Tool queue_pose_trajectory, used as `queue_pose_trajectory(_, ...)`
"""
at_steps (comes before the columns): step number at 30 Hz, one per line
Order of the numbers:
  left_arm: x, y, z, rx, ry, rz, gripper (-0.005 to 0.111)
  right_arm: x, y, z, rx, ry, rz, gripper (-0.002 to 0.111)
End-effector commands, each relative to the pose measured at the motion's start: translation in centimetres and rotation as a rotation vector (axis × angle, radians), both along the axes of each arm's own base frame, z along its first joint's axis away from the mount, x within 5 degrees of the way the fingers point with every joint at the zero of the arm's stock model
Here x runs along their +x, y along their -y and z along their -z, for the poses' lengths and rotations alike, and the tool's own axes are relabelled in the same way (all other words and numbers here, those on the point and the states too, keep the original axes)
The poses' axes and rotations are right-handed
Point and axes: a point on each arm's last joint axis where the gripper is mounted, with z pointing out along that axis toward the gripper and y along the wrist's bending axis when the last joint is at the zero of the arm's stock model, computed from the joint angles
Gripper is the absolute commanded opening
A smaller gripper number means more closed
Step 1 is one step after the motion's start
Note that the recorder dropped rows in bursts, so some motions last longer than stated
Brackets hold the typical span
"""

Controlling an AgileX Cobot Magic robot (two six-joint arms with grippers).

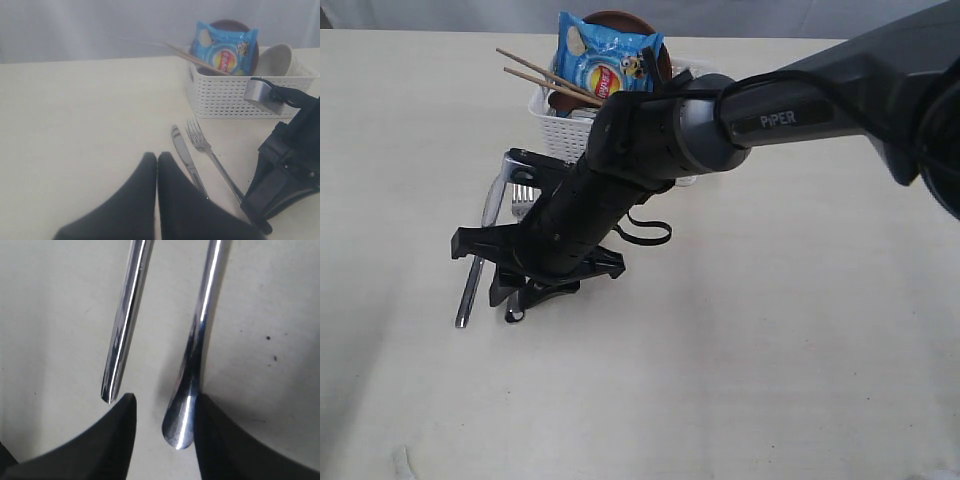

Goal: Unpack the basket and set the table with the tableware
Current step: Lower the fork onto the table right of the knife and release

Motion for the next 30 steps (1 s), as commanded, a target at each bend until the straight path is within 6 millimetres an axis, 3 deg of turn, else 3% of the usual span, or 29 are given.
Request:
queue_pose_trajectory(1, 0.0, 0.0, 0.1, -0.002, 0.001, 0.005, 0.0, -0.6, 0.3, 1.7, -0.051, 0.004, -0.047, 0.038)
queue_pose_trajectory(7, 0.0, 0.0, 0.1, -0.002, 0.001, 0.005, 0.0, -1.4, -0.5, 1.7, -0.045, 0.031, -0.069, 0.038)
queue_pose_trajectory(18, 0.0, 0.0, 0.1, -0.002, 0.001, 0.005, 0.0, -1.0, -0.3, 1.4, -0.042, 0.041, -0.061, 0.038)
queue_pose_trajectory(23, 0.0, 0.0, 0.1, -0.002, 0.001, 0.005, 0.0, 0.0, 0.8, -1.4, 0.002, 0.067, -0.085, 0.038)
queue_pose_trajectory(30, 0.0, 0.0, 0.1, -0.002, 0.001, 0.005, 0.0, 2.2, 3.8, -8.4, 0.055, 0.267, -0.084, 0.038)
